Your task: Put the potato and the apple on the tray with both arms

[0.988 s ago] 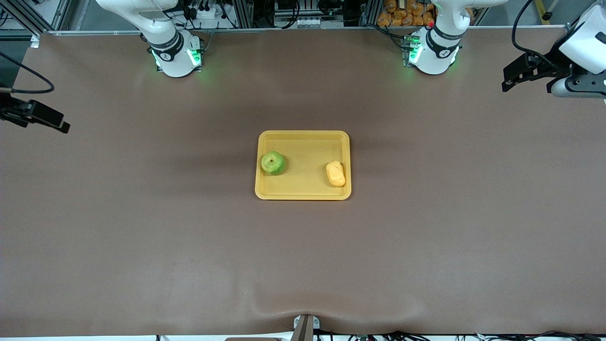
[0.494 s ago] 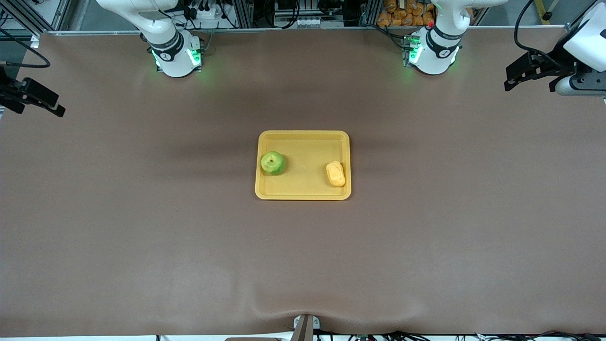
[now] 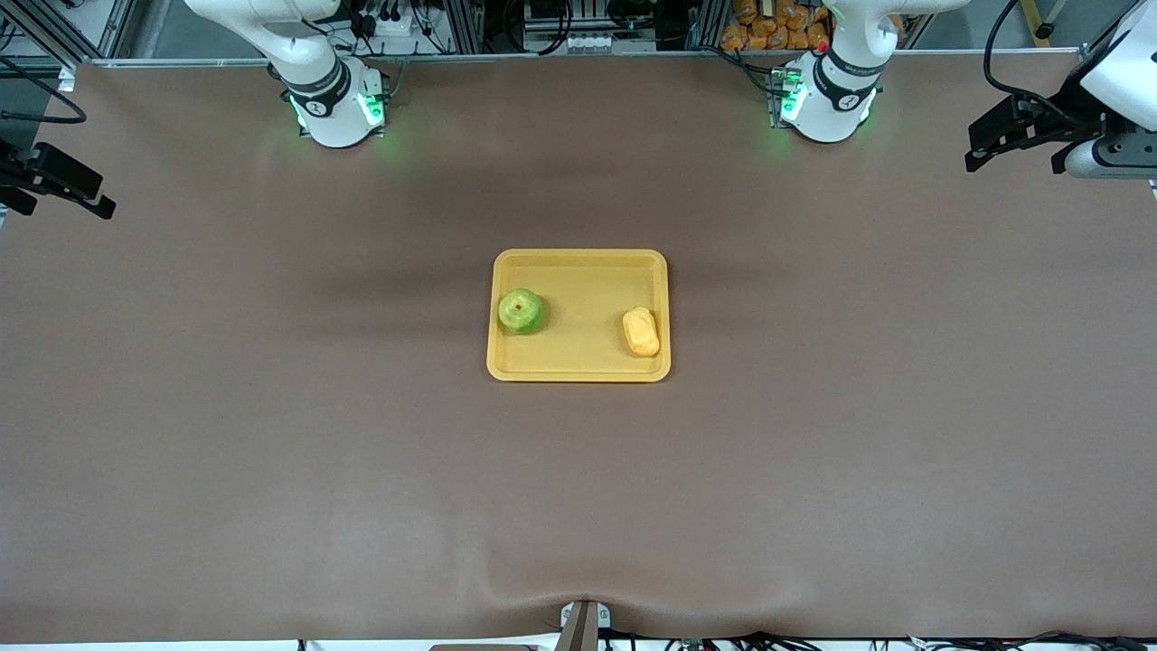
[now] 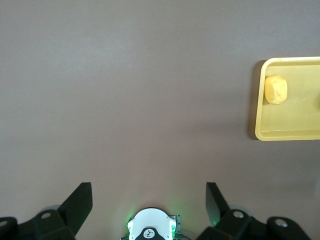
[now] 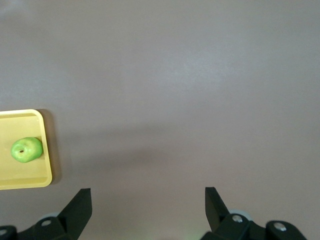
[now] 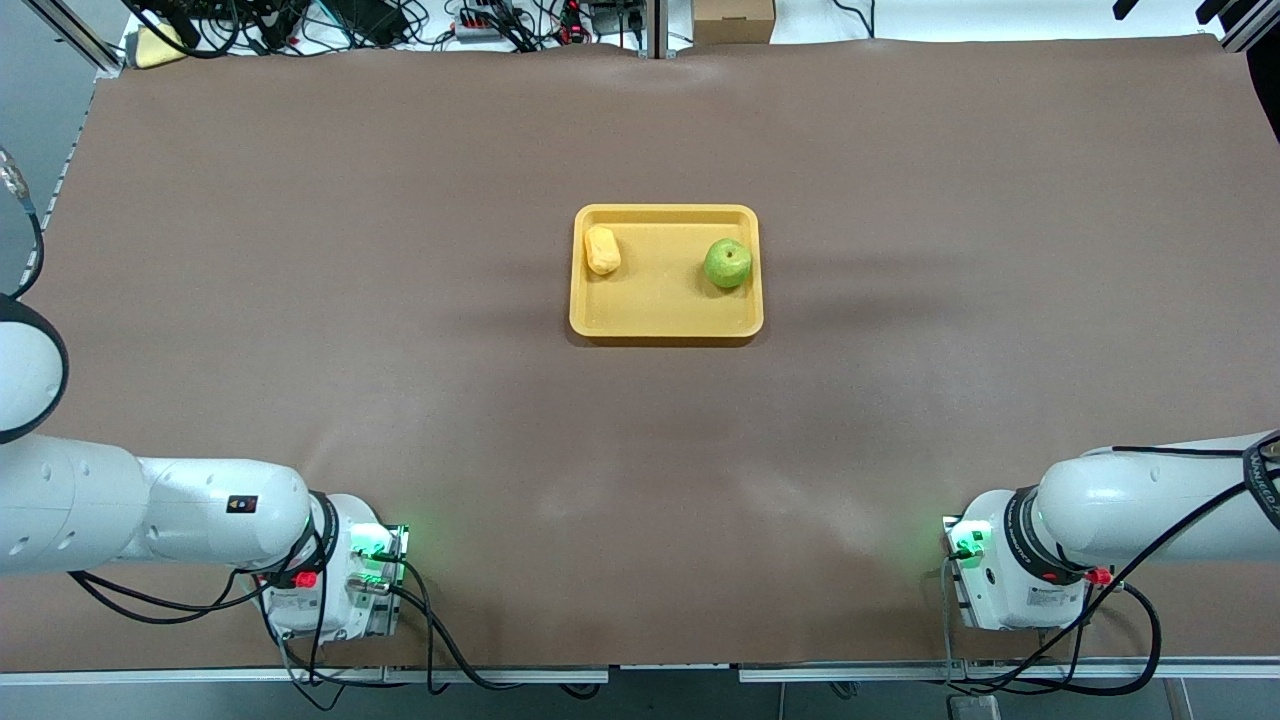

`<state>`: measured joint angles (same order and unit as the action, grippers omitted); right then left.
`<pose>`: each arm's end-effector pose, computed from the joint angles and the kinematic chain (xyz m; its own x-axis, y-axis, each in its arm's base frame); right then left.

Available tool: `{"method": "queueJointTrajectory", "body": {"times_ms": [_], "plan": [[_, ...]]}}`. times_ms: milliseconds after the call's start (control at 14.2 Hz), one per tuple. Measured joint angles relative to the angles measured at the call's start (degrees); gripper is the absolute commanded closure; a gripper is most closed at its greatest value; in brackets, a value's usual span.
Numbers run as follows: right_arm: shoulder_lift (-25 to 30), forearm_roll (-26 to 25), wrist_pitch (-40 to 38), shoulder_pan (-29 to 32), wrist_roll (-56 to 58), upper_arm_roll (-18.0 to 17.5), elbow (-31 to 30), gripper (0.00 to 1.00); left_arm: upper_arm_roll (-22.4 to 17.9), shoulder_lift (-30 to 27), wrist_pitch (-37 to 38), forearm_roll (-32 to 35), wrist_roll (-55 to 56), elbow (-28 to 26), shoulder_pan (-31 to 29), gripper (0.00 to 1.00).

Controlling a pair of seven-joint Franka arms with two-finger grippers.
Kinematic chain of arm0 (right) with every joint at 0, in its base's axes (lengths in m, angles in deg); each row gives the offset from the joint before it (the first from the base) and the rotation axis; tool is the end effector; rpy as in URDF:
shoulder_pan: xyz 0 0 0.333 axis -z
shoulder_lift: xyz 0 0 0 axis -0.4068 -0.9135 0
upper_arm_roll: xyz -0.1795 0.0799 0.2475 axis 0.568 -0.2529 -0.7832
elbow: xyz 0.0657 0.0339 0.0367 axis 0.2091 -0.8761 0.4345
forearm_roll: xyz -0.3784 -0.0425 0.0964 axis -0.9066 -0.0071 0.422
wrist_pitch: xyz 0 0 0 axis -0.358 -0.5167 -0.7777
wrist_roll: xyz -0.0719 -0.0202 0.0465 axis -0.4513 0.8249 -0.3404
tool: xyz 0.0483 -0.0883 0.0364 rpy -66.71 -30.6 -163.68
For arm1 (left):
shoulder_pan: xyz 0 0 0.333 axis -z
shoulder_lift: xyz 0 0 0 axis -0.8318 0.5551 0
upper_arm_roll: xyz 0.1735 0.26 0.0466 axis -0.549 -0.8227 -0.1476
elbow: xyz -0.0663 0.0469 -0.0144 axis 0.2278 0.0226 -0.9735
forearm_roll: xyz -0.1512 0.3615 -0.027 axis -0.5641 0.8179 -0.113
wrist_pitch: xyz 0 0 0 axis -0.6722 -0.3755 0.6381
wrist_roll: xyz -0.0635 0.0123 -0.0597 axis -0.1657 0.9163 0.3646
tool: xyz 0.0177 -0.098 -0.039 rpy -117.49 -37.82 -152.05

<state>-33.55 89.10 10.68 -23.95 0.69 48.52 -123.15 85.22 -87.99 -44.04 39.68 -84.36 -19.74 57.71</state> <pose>0.5186 -0.0376 0.6580 0.9964 -0.0845 -0.0032 -0.0845 -0.9960 -0.0304 0.4977 -0.0605 0.6746 0.9979 -0.0525 -0.0376 -0.0538 -0.9980 -0.0338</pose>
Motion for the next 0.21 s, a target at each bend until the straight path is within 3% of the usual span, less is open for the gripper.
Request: {"method": "queueJointTrajectory", "body": {"times_ms": [212], "plan": [[0.0,-0.52,-0.15,0.0,0.06,-0.15,0.0,0.0,-0.26,0.0,0.0,0.0,0.0,0.06,-0.02,0.0]]}}
